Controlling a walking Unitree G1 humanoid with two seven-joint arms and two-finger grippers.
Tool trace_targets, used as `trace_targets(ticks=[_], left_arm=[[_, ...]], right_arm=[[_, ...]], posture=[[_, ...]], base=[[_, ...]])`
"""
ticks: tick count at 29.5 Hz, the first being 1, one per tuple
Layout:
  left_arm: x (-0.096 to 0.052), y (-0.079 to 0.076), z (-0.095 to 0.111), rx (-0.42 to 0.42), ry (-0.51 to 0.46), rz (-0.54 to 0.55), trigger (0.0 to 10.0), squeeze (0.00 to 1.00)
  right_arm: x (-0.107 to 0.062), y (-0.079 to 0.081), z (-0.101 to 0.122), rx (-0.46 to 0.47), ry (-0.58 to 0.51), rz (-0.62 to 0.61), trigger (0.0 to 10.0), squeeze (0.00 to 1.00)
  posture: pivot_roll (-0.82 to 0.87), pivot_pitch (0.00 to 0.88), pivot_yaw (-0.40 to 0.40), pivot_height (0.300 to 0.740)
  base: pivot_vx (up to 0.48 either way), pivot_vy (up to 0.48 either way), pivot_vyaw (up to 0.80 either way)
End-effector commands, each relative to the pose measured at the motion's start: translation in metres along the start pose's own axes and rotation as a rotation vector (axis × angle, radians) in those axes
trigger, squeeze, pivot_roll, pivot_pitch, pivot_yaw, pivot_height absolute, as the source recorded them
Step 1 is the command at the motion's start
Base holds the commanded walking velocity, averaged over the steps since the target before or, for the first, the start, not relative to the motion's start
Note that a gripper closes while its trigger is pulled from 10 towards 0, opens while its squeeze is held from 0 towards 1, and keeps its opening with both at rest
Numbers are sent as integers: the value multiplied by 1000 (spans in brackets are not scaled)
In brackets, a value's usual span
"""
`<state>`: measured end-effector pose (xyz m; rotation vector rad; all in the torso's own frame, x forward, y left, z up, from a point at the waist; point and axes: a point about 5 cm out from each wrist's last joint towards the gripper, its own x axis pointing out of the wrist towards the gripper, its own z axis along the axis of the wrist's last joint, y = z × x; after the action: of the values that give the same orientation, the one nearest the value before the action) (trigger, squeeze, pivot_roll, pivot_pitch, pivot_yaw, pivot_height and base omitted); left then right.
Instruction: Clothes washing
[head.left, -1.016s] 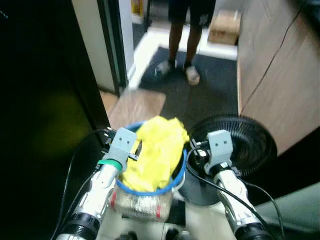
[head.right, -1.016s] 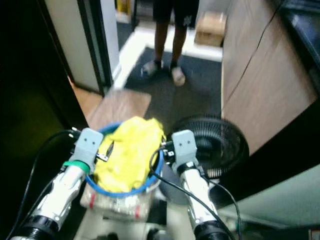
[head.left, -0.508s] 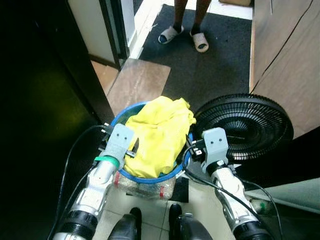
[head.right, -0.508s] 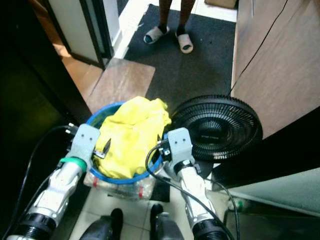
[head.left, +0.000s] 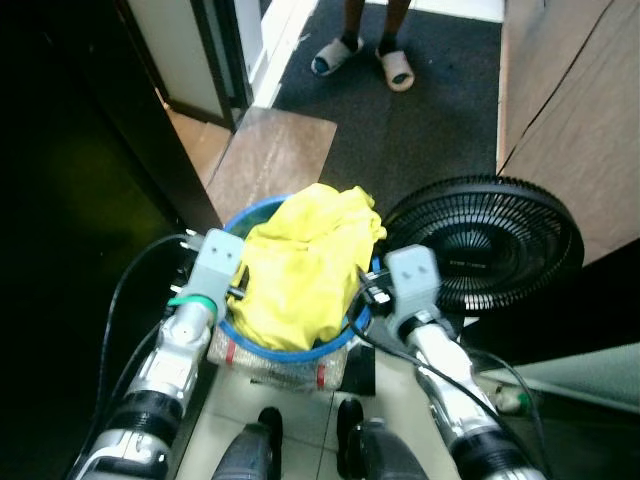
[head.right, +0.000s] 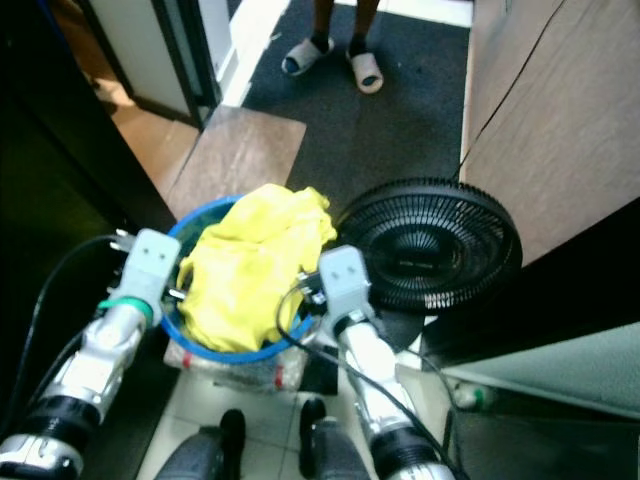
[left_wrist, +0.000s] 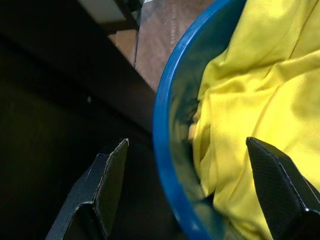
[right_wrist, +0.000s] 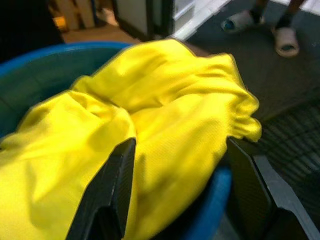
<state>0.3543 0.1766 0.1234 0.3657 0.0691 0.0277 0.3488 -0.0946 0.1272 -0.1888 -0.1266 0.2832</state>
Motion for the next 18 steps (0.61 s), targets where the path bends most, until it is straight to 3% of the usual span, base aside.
trace_targets(ticks=[1, 6, 10, 13, 14, 16, 18], left_arm=[[-13, 4, -21, -13, 69, 8, 10000, 0], [-23, 8, -28, -20, 79, 29, 10000, 0], [-24, 4, -31, -17, 86, 21, 10000, 0], [-23, -1, -30, -18, 87, 2, 10000, 0], [-23, -1, -30, -18, 87, 2, 10000, 0], [-24, 0, -27, -15, 85, -1, 10000, 0], [-24, 1, -27, -15, 84, 0, 10000, 0]], right_arm=[[3, 8, -12, 24, 65, 9, 10000, 0], [14, 18, 1, 48, 52, 77, 10000, 0], [10, 14, -9, 44, 99, 118, 10000, 0], [3, 28, -28, -35, 178, 250, 10000, 0], [3, 28, -28, -35, 178, 250, 10000, 0], [0, 48, -39, -7, 253, 311, 10000, 0], [0, 52, -42, -5, 275, 317, 10000, 0]], posture=[[158, 478, 51, 740], [155, 475, 29, 740], [146, 476, 28, 740], [138, 484, 38, 740], [138, 484, 38, 740], [161, 488, 46, 740], [161, 488, 46, 740]], base=[[0, 0, 0], [0, 0, 0], [0, 0, 0], [0, 0, 0], [0, 0, 0], [0, 0, 0], [0, 0, 0]])
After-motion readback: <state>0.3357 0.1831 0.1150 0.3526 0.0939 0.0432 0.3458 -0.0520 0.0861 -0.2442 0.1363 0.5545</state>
